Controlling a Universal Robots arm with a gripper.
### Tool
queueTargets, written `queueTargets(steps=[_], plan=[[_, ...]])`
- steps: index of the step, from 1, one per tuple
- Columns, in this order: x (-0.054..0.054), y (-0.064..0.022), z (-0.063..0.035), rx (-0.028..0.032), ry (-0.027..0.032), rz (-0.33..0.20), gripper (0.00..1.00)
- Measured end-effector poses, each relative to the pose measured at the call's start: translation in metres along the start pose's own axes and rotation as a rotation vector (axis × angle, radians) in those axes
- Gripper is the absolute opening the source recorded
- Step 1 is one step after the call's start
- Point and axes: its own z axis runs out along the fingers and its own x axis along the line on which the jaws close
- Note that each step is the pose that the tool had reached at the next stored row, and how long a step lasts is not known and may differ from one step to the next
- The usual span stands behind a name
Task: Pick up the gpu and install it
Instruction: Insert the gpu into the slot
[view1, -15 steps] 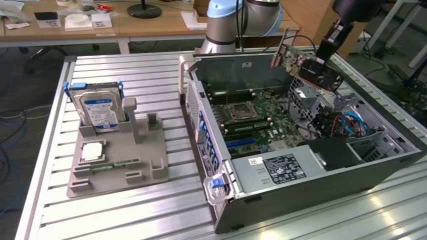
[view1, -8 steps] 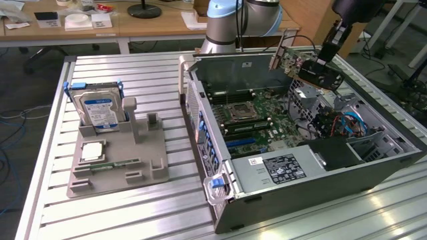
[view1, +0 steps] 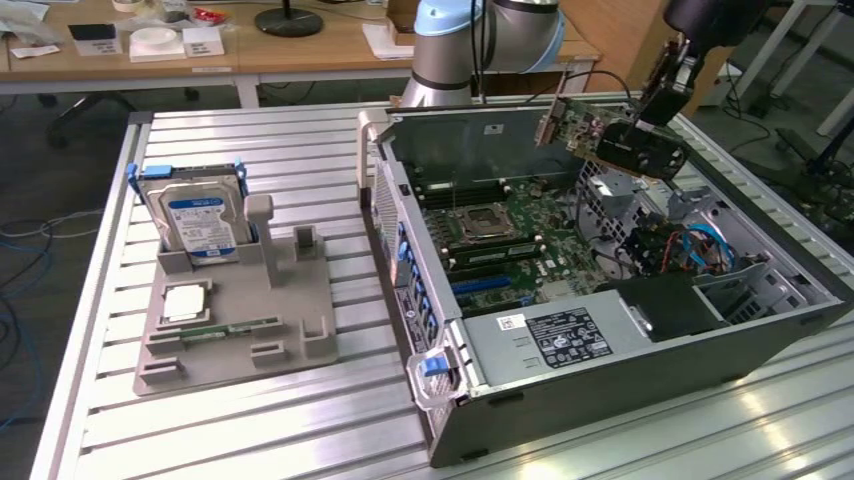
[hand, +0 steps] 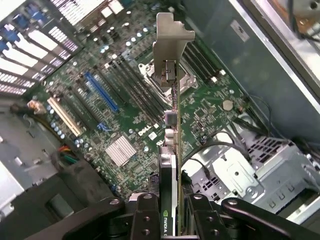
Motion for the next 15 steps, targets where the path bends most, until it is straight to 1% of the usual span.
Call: queueTargets(steps=[15], plan=[[-0.0001,0.0000,0.0016,-0.0009,0.0136,-0.220,0.26]])
